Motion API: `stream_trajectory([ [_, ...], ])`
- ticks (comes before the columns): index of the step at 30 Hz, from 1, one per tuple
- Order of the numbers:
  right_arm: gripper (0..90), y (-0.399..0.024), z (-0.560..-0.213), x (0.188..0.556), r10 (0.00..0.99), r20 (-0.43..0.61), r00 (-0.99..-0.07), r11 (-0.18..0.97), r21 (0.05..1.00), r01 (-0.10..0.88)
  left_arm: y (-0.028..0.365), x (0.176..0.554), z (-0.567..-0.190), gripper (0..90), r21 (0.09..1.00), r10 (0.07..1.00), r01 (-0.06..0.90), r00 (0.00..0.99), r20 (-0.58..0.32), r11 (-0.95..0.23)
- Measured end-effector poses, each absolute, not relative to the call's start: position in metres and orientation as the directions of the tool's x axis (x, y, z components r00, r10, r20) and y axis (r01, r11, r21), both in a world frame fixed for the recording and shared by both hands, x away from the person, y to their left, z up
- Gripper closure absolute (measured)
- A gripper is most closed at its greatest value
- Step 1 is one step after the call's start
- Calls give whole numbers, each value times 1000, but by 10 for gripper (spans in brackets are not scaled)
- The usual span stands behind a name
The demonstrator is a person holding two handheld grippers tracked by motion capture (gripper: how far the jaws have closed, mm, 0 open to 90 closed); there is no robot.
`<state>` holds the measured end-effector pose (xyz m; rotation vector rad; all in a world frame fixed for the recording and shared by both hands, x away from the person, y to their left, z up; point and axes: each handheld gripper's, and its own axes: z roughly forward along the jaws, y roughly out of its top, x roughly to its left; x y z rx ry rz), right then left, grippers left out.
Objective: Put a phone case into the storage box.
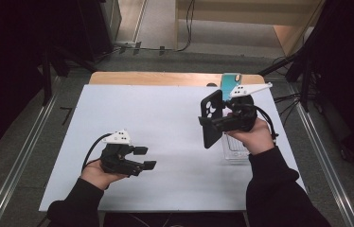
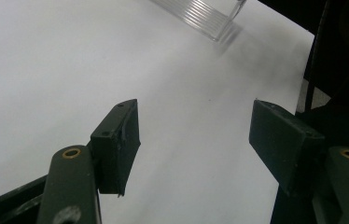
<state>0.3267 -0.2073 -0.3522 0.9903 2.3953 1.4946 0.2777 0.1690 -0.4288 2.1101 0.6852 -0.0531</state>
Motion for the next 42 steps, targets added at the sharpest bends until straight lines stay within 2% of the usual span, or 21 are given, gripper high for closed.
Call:
stream_trajectory([
  [5,136,-220,-345,331,634,204,-746,258,853,453,179,274,-435,340,739,484,503,831,-274,-447],
  [11,136,-238,-342,339,743,197,-640,178,863,473,192,274,-442,340,724,547,551,787,-286,-414],
  [18,136,-255,-344,360,831,192,-521,111,862,495,200,271,-448,341,716,555,563,779,-292,-413],
  [24,136,-269,-353,379,875,229,-426,30,853,521,202,271,-450,340,719,567,570,769,-296,-397],
  [31,136,-277,-363,405,922,200,-332,6,850,528,203,273,-450,341,714,568,574,767,-298,-401],
  [35,136,-279,-373,420,929,219,-298,-21,836,549,203,273,-451,341,717,569,577,764,-304,-391],
  [42,135,-275,-388,439,948,182,-263,1,821,571,200,274,-450,341,722,559,567,773,-300,-397],
])
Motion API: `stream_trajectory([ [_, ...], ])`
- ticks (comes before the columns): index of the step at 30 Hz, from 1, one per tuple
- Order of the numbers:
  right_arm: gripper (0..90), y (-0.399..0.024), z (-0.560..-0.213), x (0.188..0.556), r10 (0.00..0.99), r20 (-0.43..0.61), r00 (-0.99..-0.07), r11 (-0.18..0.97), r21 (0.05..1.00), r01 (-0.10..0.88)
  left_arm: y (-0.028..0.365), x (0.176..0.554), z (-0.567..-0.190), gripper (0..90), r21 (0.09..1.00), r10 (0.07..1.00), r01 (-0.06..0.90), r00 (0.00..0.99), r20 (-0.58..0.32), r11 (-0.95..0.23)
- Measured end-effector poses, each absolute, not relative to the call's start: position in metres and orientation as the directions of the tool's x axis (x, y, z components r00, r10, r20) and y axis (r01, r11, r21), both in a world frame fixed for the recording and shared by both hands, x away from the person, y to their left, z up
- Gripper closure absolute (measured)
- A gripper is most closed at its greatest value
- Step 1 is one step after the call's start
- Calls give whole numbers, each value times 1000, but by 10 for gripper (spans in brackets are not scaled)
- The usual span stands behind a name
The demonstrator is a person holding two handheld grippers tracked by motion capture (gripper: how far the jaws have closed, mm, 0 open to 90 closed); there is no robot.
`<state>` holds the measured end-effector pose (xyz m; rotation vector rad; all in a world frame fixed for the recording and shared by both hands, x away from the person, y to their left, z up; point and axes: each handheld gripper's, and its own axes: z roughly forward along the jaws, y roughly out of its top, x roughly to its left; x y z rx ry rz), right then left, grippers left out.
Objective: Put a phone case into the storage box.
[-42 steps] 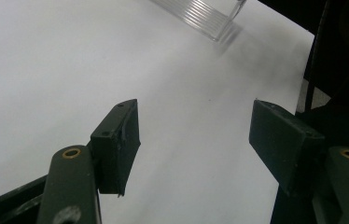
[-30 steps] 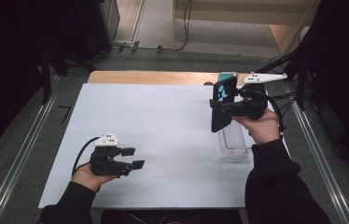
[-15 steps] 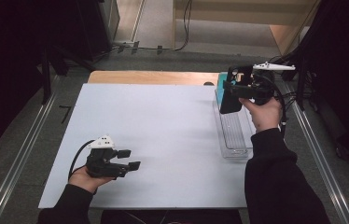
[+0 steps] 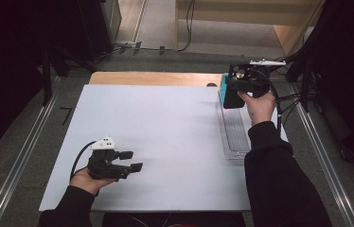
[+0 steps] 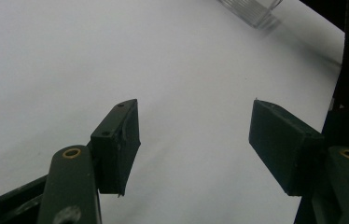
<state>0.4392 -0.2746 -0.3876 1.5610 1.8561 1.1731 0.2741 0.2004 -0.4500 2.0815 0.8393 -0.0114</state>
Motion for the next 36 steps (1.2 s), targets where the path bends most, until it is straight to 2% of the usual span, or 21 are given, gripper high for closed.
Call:
stream_trajectory([
  [9,133,-270,-414,458,963,171,-210,-11,799,601,199,276,-451,341,720,553,566,777,-302,-402],
  [13,131,-263,-424,464,976,136,-170,1,778,628,198,276,-452,341,717,548,564,780,-302,-409],
  [19,128,-263,-437,470,976,163,-143,-35,768,639,198,276,-452,341,718,547,566,780,-305,-406],
  [26,118,-264,-446,473,974,161,-158,-23,766,642,197,276,-452,341,717,542,562,784,-303,-412],
  [29,59,-264,-449,475,968,174,-178,-18,764,645,197,276,-452,341,718,543,562,783,-304,-410],
  [30,0,-264,-449,475,967,180,-180,-21,762,648,197,276,-452,341,718,543,562,783,-303,-410],
  [36,0,-267,-446,473,969,168,-179,-8,750,661,197,277,-452,341,716,546,567,780,-306,-408],
])
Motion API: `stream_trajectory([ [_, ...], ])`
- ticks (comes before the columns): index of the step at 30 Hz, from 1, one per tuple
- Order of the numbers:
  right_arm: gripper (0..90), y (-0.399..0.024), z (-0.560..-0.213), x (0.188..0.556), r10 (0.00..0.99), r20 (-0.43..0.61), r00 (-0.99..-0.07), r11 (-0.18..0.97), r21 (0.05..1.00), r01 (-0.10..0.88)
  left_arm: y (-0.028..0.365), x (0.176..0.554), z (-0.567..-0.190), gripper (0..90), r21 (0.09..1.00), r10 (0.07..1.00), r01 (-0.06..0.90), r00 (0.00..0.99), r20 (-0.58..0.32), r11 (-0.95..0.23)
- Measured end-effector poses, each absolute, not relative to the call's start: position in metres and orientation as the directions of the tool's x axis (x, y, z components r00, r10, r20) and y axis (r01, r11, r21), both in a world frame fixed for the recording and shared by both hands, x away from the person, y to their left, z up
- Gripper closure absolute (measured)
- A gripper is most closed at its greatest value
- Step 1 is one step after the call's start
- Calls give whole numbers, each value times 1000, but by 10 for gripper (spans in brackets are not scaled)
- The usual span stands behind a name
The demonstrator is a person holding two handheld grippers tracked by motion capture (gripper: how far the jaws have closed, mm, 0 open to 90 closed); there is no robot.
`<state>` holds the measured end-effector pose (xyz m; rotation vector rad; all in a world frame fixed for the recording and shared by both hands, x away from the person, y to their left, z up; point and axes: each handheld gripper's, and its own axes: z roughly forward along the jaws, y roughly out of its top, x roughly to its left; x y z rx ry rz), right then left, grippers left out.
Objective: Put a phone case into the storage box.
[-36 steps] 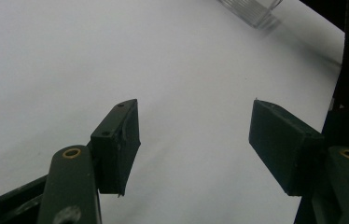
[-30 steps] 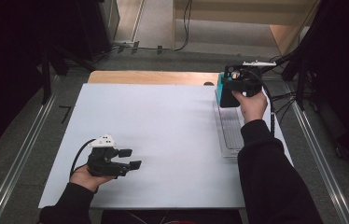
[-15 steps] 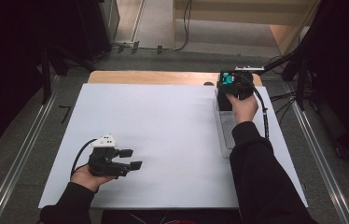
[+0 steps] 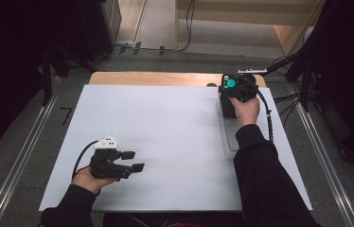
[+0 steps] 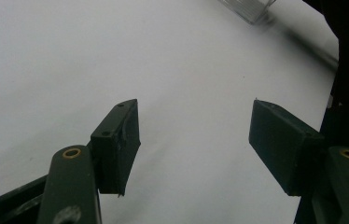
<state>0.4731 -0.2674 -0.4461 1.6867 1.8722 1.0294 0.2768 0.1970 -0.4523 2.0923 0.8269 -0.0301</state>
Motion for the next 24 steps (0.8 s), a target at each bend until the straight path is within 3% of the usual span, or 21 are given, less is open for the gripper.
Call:
stream_trajectory([
  [9,0,-275,-419,457,963,195,-184,-34,771,636,197,279,-451,341,716,546,567,780,-307,-408],
  [24,0,-244,-401,415,867,290,-406,53,756,652,199,287,-451,341,708,549,582,771,-323,-400],
])
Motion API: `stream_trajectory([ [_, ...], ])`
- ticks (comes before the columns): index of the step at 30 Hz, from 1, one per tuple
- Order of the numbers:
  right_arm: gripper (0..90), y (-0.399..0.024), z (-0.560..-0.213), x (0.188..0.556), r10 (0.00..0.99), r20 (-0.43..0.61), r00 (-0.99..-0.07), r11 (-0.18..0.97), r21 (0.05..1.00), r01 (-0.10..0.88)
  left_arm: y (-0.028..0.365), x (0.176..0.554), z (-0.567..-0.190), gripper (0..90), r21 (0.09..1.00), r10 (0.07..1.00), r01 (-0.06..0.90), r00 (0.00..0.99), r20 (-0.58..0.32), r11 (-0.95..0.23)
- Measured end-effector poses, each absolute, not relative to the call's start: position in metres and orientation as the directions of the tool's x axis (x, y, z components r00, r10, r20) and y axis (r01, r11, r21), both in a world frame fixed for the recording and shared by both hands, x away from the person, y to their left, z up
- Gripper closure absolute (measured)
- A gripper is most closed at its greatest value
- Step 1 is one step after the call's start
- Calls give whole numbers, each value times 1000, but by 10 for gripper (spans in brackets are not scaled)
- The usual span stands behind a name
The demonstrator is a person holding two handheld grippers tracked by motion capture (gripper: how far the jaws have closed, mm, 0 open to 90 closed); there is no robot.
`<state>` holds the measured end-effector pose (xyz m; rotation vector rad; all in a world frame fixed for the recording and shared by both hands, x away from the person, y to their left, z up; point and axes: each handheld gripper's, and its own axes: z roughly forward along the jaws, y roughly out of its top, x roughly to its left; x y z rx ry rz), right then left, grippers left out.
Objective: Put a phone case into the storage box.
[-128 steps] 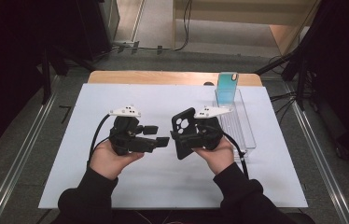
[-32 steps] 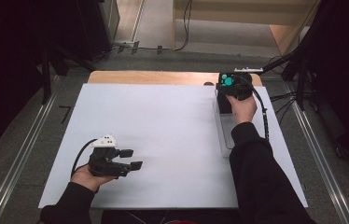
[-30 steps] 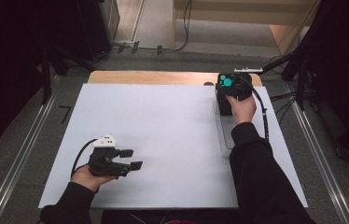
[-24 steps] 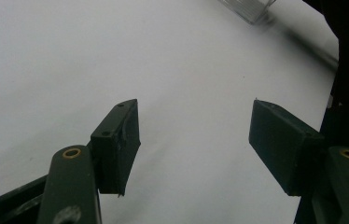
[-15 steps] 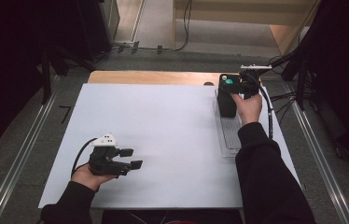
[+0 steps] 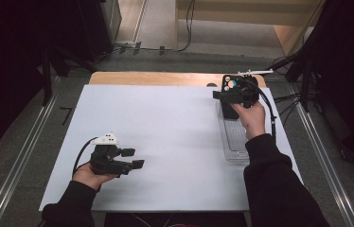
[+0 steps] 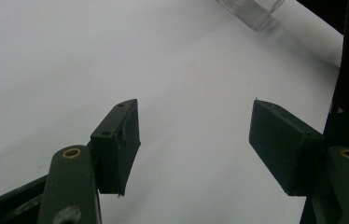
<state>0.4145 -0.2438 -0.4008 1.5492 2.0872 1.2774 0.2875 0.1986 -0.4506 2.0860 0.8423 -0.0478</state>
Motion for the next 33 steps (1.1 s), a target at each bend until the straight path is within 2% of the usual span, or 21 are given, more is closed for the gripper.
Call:
stream_trajectory([
  [2,0,-239,-400,408,849,291,-442,78,758,648,199,289,-451,341,704,549,584,771,-324,-404],
  [5,119,-232,-400,396,821,287,-493,117,762,637,200,290,-451,341,700,552,587,768,-324,-407],
  [9,127,-225,-403,384,789,297,-538,157,749,644,199,291,-451,341,700,548,589,769,-331,-404],
  [12,207,-225,-404,376,760,319,-566,164,749,643,199,291,-450,340,701,546,586,771,-328,-406],
  [15,234,-224,-404,368,743,321,-587,182,747,639,199,291,-450,340,700,545,585,772,-327,-409],
  [22,256,-220,-405,347,703,301,-645,240,753,613,199,290,-448,340,710,535,581,776,-334,-398],
  [33,255,-215,-421,315,674,288,-680,291,743,603,198,286,-446,340,714,519,567,789,-328,-411],
])
